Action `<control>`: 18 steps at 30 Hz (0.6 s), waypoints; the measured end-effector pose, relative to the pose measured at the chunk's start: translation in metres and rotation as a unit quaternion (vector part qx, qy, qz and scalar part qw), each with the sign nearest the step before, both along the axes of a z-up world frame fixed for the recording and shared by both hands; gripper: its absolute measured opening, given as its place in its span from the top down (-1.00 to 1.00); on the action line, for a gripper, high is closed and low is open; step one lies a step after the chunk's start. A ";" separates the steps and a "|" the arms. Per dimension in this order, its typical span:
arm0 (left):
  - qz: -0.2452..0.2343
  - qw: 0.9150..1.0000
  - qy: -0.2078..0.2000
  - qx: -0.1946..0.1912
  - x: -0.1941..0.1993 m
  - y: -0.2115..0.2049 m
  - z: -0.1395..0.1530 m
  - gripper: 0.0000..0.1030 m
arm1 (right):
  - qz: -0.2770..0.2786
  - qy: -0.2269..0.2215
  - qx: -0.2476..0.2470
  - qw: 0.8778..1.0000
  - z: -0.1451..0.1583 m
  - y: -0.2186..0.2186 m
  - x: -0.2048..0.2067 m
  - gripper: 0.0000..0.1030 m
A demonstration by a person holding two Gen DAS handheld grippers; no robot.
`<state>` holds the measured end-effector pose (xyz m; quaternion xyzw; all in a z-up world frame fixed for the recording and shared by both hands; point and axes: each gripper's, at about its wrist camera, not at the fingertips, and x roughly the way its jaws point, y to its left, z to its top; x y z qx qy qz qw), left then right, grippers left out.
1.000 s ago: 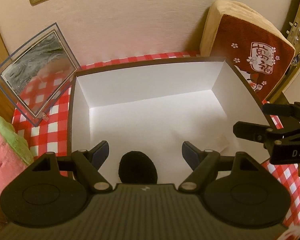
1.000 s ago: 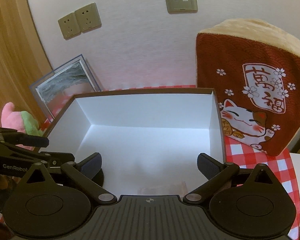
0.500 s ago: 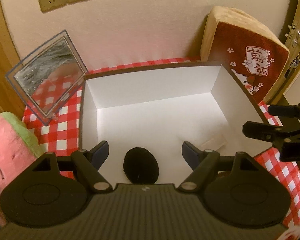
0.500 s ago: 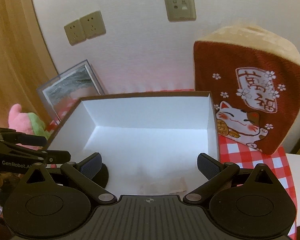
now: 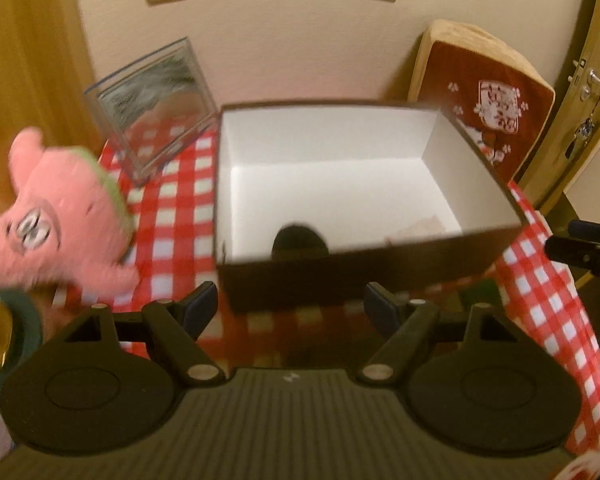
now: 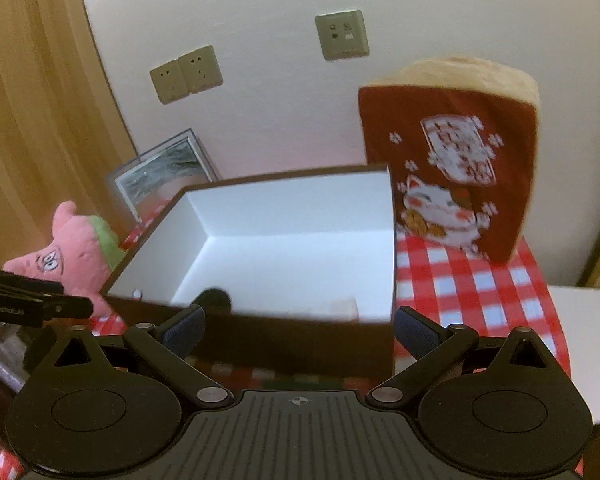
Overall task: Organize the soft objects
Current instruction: 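Move both tools back from the box toward the knit mitten and snack packet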
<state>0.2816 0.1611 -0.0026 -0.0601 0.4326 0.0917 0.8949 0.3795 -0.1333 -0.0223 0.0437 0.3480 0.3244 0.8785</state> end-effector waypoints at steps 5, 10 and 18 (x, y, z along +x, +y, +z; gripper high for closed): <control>0.023 1.000 0.018 -0.011 -0.035 -0.003 -0.012 -0.53 | 0.024 0.018 0.012 0.999 -0.014 -0.018 -0.032 -0.95; 0.039 0.999 0.026 -0.021 -0.064 -0.010 -0.023 -0.53 | 0.071 0.039 -0.007 0.997 -0.039 -0.023 -0.061 -0.90; 0.047 0.996 0.060 -0.043 -0.088 -0.026 -0.052 -0.52 | 0.123 0.089 -0.057 0.987 -0.095 -0.014 -0.075 -0.65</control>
